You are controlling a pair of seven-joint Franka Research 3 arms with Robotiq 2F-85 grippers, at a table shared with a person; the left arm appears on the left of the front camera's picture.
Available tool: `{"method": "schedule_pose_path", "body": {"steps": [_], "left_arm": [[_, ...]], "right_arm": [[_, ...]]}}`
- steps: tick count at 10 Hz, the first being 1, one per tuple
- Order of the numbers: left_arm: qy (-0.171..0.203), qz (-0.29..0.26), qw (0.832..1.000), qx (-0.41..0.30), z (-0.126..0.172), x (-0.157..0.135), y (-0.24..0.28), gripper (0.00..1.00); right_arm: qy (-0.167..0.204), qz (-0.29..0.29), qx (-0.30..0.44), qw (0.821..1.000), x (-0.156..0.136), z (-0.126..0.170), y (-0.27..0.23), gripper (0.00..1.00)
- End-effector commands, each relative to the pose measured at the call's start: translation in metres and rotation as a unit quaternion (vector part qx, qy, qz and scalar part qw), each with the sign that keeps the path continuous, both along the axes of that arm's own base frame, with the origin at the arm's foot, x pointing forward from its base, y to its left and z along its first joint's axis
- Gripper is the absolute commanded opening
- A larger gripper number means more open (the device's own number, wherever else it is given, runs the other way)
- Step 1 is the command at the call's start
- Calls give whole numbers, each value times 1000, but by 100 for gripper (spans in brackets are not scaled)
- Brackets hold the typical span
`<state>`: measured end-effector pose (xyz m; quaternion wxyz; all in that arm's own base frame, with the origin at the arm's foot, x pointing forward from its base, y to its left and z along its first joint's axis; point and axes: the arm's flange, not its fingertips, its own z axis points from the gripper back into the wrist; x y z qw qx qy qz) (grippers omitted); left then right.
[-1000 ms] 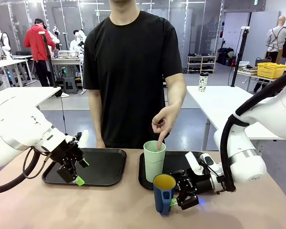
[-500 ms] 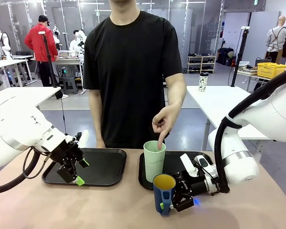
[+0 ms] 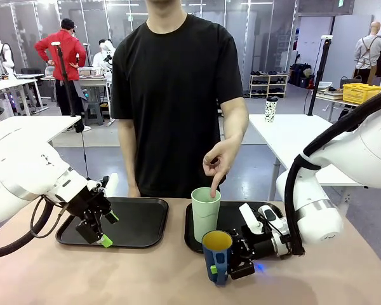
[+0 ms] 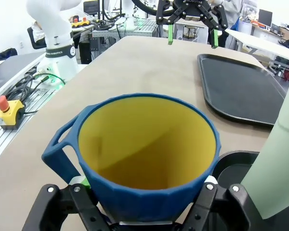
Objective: Sort and store the cups by type.
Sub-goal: Pick up the Handle plastic cup and place it into the empty Flat Tray.
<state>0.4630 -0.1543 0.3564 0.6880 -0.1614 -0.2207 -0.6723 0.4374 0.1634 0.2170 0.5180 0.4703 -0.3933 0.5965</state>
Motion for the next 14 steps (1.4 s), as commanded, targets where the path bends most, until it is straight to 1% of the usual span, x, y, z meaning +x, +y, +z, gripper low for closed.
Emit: {"method": "schedule_pose_path", "body": {"steps": [1, 2, 4, 5, 6, 7, 8, 9, 10, 11, 14], "left_arm": [[-4, -2, 1000, -12, -2, 1, 0, 100], [-4, -2, 1000, -12, -2, 1, 0, 100], [-4, -2, 1000, -12, -2, 1, 0, 100], [-4, -2, 1000, -12, -2, 1, 0, 100], [-4, -2, 1000, -12, -2, 1, 0, 100], [-4, -2, 1000, -12, -2, 1, 0, 100], [-4, -2, 1000, -12, -2, 1, 0, 100], [-4, -2, 1000, -12, -2, 1, 0, 100], [-4, -2, 1000, -12, -2, 1, 0, 100], [-4, -2, 1000, -12, -2, 1, 0, 100], [-4, -2, 1000, -12, -2, 1, 0, 100]], "right_arm": [[-5, -2, -4, 1000, -6, -6, 4, 62], [-12, 11, -10, 1000, -10, 8, 9, 62], [-22, 2, -35, 999, -21, 42, 14, 62], [-7, -13, -37, 999, -26, 55, 15, 62], [-1, -21, -40, 999, -30, 65, 16, 62], [-3, -26, -46, 999, -34, 72, 18, 62], [1, -28, -25, 999, -39, 79, 20, 62], [9, -35, -21, 999, -41, 85, 22, 62], [18, -43, -33, 998, -44, 90, 23, 62], [-6, -18, -29, 999, -36, 79, 17, 62], [-6, -18, -29, 999, -36, 79, 17, 62]]}}
